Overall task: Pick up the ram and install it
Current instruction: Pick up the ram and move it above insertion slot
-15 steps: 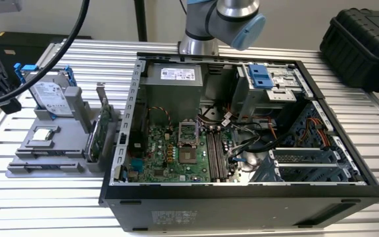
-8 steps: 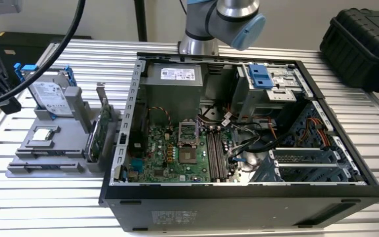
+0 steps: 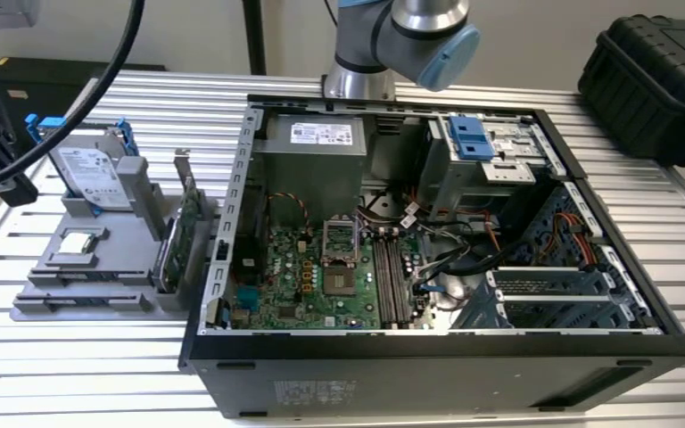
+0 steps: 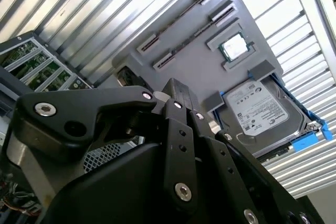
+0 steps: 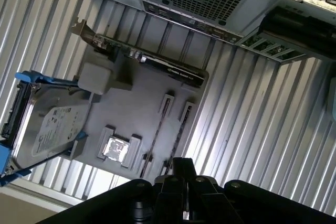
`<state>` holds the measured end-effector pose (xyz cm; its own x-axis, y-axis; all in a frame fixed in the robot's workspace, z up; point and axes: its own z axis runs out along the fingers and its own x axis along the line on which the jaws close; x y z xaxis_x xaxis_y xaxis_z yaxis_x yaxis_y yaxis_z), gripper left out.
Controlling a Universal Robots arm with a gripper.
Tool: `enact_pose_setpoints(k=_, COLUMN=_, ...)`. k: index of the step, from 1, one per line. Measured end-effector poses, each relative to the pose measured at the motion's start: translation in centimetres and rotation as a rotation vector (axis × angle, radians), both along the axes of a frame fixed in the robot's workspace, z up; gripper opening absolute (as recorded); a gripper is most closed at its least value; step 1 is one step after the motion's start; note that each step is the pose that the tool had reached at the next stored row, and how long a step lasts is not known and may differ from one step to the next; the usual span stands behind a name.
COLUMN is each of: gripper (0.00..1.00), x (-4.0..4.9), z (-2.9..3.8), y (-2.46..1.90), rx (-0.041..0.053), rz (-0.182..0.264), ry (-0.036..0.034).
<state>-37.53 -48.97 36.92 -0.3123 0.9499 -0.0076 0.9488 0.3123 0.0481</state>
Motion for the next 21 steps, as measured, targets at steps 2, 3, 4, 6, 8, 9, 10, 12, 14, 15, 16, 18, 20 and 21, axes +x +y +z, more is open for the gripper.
enact_pose_setpoints(k=2, gripper=0.0, x=-0.02, z=-0.01, y=0.0, rx=0.0, rz=-0.015, ry=0.0)
enact_pose_setpoints(k=3, gripper=0.0, x=-0.03, z=-0.01, y=0.0, rx=0.0, rz=-0.022, ry=0.0)
enact_pose_setpoints(k=4, gripper=0.0, x=-0.04, z=-0.02, y=0.0, rx=0.0, rz=-0.029, ry=0.0)
enact_pose_setpoints(k=6, gripper=0.0, x=-0.06, z=-0.03, y=0.0, rx=0.0, rz=-0.044, ry=0.0)
enact_pose_setpoints(k=8, gripper=0.0, x=-0.08, z=-0.04, y=0.0, rx=0.0, rz=-0.06, ry=0.0)
enact_pose_setpoints(k=9, gripper=0.0, x=-0.1, z=-0.05, y=0.0, rx=0.0, rz=-0.067, ry=-0.0001)
enact_pose_setpoints(k=10, gripper=0.0, x=-0.11, z=-0.05, y=0.0, rx=0.0, rz=-0.076, ry=0.0)
enact_pose_setpoints(k=12, gripper=0.0, x=-0.13, z=-0.06, y=0.0, rx=0.0, rz=-0.091, ry=0.0)
enact_pose_setpoints(k=14, gripper=0.0, x=-0.15, z=-0.07, y=0.0, rx=-0.0001, rz=-0.107, ry=0.0001)
enact_pose_setpoints(k=15, gripper=0.0, x=-0.16, z=-0.07, y=0.0, rx=0.0, rz=-0.115, ry=0.0)
enact_pose_setpoints(k=16, gripper=0.0, x=-0.17, z=-0.08, y=0.0, rx=0.0, rz=-0.122, ry=0.0)
enact_pose_setpoints(k=18, gripper=0.0, x=-0.19, z=-0.09, y=0.0, rx=0.0001, rz=-0.137, ry=0.0)
enact_pose_setpoints(k=20, gripper=0.0, x=-0.21, z=-0.1, y=0.0, rx=0.0, rz=-0.151, ry=0.0)
enact_pose_setpoints(k=21, gripper=0.0, x=-0.23, z=-0.11, y=0.0, rx=0.0001, rz=-0.159, ry=-0.0001)
